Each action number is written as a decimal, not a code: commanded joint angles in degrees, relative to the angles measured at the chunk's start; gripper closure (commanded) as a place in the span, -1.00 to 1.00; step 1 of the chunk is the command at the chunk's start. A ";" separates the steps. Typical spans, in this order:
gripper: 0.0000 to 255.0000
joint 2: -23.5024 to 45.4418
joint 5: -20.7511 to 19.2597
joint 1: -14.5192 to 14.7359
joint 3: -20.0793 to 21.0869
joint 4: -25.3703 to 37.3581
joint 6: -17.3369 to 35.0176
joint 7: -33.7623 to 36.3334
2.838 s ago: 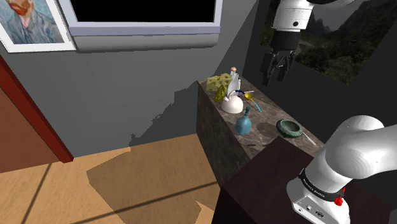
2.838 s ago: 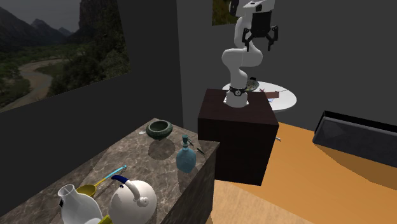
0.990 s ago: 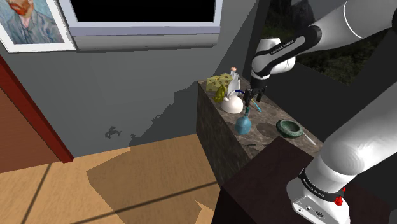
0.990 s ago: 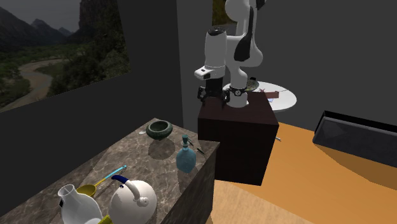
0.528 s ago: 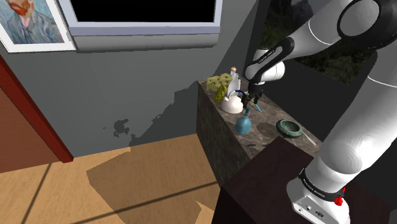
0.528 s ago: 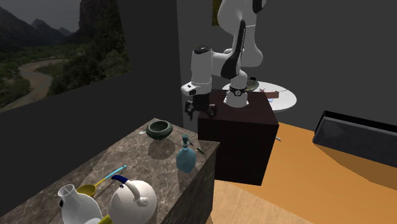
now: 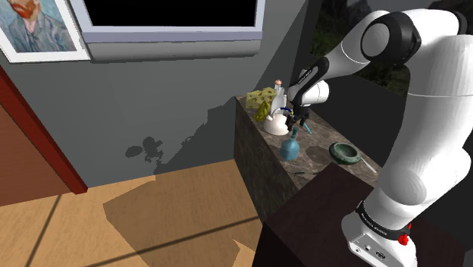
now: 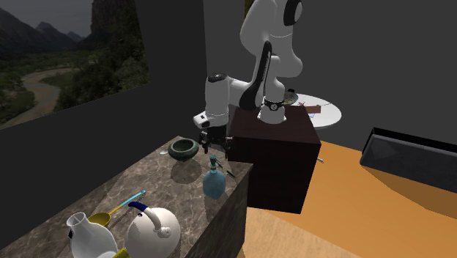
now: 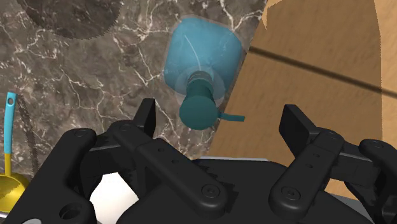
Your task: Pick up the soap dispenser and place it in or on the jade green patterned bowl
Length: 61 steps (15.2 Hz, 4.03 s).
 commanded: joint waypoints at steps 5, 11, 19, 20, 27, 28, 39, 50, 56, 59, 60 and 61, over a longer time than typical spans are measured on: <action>-1.00 4.60 1.52 -1.05 1.05 1.03 3.59 -1.15; -1.00 5.73 1.86 -1.32 1.35 1.26 4.48 -1.39; 1.00 5.72 1.86 -1.32 1.35 1.25 4.48 -1.39; 1.00 5.71 1.86 -1.31 1.35 1.25 4.48 -1.39; 1.00 3.63 1.21 -0.88 0.79 0.93 2.73 -0.99; 1.00 2.94 0.99 -0.74 0.60 0.85 2.13 -0.86; 1.00 -4.19 -1.56 0.49 -1.02 0.78 -4.80 0.68; 1.00 -10.38 -3.83 1.22 -1.92 2.25 -12.27 2.02; 1.00 -13.27 -4.82 1.45 -2.16 3.69 -16.51 2.58; 1.00 -15.12 -5.22 0.12 -3.30 2.65 -17.19 0.31; 1.00 -15.89 -5.39 -0.57 -3.88 2.17 -17.42 -0.87; 1.00 -16.61 -5.55 -1.24 -4.48 1.75 -17.67 -2.06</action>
